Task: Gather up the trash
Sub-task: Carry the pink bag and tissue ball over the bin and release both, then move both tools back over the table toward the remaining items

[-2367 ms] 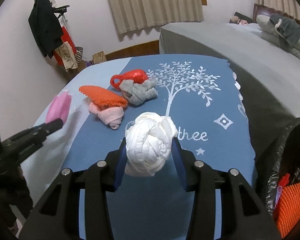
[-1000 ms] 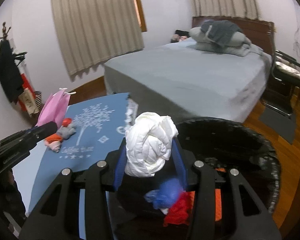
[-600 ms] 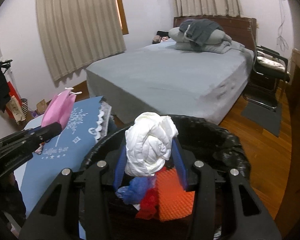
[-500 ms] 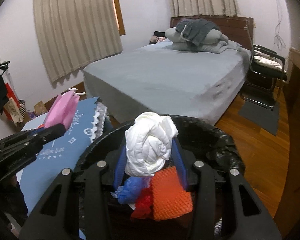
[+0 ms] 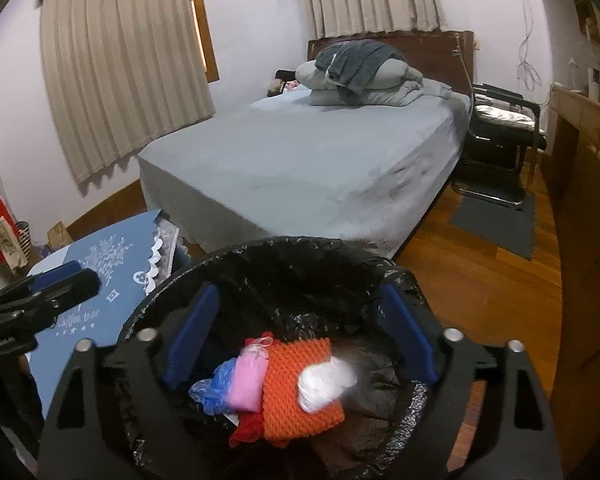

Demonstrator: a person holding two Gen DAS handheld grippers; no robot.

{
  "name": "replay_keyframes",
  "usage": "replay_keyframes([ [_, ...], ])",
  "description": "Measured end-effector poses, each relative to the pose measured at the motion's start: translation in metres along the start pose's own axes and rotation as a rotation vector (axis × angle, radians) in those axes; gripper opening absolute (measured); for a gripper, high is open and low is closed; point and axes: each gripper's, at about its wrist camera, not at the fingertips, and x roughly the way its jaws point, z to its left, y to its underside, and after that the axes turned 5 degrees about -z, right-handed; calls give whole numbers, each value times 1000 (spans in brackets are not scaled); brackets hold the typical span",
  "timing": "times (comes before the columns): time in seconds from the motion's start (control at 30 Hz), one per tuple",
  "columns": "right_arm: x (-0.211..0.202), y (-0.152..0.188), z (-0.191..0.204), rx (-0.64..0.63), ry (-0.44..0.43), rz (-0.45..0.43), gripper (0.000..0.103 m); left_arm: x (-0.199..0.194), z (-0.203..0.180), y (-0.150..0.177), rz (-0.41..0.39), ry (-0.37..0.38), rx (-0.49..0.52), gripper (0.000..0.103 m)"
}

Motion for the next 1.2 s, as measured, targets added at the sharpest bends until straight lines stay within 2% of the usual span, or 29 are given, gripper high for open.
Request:
replay_keyframes([
  [0.2, -4, -3, 9, -3, -13, -7, 94, -28, 34, -2, -54, -130, -25, 90],
  [0.33, -4, -5, 28, -15, -44, 0, 96, -48, 62, 0, -77, -223, -37, 92],
  [0.8, 31, -1, 154, -132, -218, 71, 96, -109, 176, 39, -74, -517, -127, 94],
  [0.93, 45, 3, 188, -154, -254, 90, 96, -119, 206, 49, -69, -580, -155, 94],
  [1.2, 73, 14, 241, -199, -302, 118, 96, -111, 251, 68, -21, -636, -212, 93],
])
